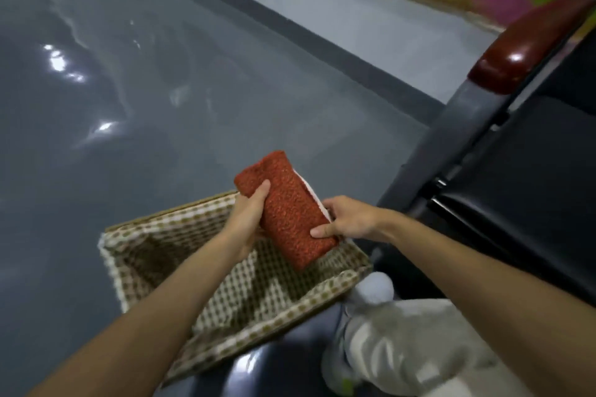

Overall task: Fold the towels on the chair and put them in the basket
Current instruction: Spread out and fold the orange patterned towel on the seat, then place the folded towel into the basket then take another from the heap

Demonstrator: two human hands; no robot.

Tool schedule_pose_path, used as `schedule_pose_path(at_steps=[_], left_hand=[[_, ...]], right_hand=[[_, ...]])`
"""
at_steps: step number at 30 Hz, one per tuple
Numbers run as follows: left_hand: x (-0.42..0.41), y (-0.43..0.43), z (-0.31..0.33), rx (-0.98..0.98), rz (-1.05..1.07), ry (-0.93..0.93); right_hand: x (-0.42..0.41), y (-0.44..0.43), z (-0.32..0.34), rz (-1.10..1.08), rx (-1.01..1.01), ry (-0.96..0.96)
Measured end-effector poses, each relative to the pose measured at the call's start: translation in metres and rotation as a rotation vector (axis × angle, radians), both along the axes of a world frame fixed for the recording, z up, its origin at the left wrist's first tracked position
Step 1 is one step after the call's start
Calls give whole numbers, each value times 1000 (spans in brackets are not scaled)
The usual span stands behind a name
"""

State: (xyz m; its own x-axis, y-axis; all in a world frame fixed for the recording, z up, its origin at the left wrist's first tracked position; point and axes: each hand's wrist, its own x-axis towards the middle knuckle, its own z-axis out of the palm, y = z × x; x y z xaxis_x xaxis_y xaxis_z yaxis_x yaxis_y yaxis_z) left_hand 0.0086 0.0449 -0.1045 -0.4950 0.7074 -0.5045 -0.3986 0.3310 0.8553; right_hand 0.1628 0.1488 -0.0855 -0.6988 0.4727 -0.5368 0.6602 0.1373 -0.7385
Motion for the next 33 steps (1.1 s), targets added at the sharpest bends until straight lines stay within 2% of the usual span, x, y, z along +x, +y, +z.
schedule_pose_path(at_steps=[3, 6, 10, 13, 16, 20, 24, 28, 33], left_hand=[[-4, -14, -54, -251, -112, -80], [-2, -14, -99, -354, -135, -103], [2, 1, -152, -357, -83, -68], [1, 15, -193, -408, -93, 74], [0, 26, -226, -431, -102, 83], [1, 29, -266, -572, -199, 228], [3, 24, -236, -502, -267, 190], [-6, 8, -173, -500, -389, 212], [-13, 3, -70, -270, -561, 289]], right_hand=[[-15, -5, -53, 189, 53, -202], [-23, -6, -91, 273, 84, -383], [-31, -8, -136, 259, 106, -468], [-38, -5, -172, 242, 106, -523], [-40, -5, -203, 293, 82, -566], [-40, -3, -210, 412, 57, -646], [-39, -1, -177, 460, 169, -589], [-30, -5, -123, 398, 292, -455], [4, -11, -27, 317, 503, -261]])
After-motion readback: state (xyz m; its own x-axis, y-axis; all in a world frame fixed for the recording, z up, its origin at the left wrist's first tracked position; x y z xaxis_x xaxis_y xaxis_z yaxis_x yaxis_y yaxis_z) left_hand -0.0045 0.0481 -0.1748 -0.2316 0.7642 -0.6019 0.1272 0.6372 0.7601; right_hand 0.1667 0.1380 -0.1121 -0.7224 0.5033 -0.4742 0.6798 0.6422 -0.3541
